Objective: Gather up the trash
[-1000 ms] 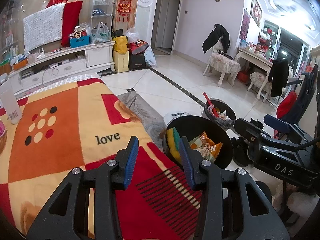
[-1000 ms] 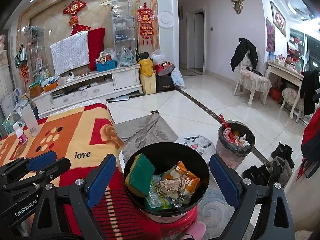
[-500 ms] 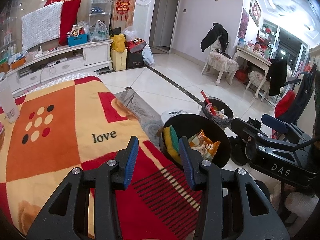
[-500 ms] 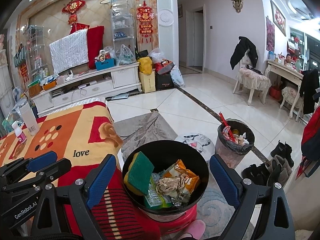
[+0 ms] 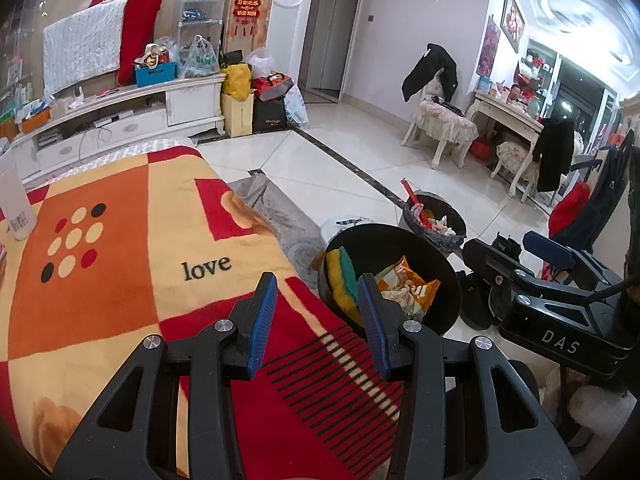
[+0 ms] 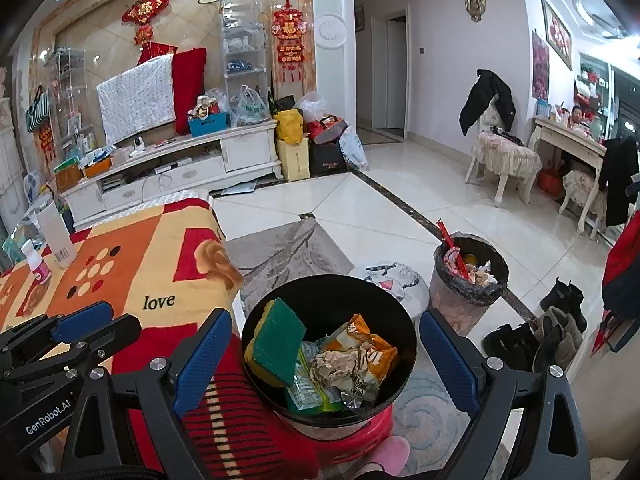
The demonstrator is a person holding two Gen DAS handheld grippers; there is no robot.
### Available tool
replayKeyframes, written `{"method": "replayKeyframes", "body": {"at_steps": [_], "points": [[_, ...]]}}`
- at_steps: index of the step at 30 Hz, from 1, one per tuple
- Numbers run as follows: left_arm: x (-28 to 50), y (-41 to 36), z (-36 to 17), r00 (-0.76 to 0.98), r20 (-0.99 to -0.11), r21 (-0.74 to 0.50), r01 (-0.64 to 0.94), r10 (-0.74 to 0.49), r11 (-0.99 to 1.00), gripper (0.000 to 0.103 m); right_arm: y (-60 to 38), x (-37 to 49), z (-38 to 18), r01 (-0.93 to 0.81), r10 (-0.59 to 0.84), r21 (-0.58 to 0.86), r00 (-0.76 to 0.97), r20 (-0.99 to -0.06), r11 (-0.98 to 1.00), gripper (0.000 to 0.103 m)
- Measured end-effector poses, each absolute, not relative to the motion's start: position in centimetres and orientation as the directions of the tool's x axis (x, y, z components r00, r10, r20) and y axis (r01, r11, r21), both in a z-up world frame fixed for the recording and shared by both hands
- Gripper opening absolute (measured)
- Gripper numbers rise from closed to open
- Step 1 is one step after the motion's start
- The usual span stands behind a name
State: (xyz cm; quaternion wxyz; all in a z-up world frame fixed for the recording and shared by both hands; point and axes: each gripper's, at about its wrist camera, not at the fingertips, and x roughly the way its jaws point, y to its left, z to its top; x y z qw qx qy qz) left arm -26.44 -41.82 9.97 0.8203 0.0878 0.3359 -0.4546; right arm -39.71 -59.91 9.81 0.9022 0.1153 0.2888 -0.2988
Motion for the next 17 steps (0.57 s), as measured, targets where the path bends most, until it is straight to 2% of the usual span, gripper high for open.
{"method": "replayKeyframes", "body": {"at_steps": [17], "points": [[-25.1,-40.2,9.8,0.339,-0.639,-0.205,0.791,-0.691,0.577,0.04,-59.4,-39.0,9.5,0.588,-0.454,0.034,0.659,-0.6,0.808,0.094]]}}
